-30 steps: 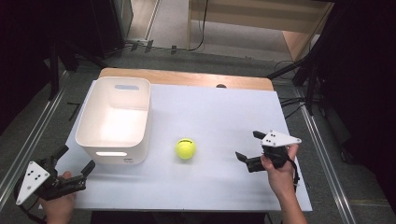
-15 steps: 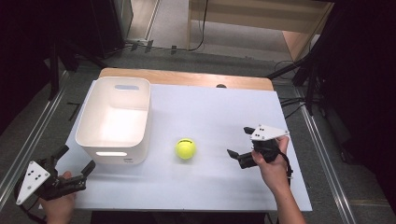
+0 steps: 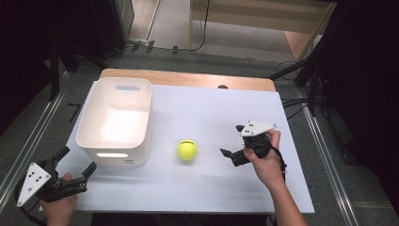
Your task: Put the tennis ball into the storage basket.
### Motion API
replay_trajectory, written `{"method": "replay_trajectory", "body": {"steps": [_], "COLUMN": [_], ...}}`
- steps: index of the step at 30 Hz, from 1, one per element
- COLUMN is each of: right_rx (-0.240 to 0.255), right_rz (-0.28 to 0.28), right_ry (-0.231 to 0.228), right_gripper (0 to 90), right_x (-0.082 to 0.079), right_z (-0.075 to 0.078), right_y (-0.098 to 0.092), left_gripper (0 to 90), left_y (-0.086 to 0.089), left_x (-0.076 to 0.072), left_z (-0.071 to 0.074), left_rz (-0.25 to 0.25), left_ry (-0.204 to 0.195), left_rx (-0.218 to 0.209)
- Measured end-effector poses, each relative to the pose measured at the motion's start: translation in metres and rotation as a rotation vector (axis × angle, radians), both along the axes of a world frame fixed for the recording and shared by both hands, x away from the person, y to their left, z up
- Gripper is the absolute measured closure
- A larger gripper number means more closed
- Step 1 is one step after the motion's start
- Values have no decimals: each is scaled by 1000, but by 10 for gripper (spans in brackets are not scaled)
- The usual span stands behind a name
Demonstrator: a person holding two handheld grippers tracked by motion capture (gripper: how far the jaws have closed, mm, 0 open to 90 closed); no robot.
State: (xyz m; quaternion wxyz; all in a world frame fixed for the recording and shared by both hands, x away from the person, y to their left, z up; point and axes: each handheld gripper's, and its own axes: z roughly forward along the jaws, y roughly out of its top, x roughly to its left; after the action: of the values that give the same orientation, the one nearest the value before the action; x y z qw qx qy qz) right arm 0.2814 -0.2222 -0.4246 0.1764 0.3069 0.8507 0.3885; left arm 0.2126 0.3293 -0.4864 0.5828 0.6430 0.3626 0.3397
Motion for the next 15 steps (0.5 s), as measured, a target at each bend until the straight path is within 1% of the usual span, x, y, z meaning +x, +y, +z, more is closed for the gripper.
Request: {"method": "replay_trajectory", "body": {"steps": [7,8,9,13,15], "right_rx": [-24,-25,-33,-37,-48], "right_rz": [22,20,32,43,57], "right_ry": [27,31,31,56,67], "right_gripper": [17,50,52,52,51], "right_x": [9,10,11,15,17], "right_z": [4,5,5,6,6], "right_y": [12,13,15,22,25], "left_gripper": [0,0,0,0,0], "left_y": [0,0,0,0,0], "left_x": [0,0,0,0,0], "left_z": [0,0,0,0,0], "left_rz": [-1,-1,-1,-3,-3], "left_ry": [-1,-1,-1,-1,-1], "left_rx": [0,1,-1,0,-2]}}
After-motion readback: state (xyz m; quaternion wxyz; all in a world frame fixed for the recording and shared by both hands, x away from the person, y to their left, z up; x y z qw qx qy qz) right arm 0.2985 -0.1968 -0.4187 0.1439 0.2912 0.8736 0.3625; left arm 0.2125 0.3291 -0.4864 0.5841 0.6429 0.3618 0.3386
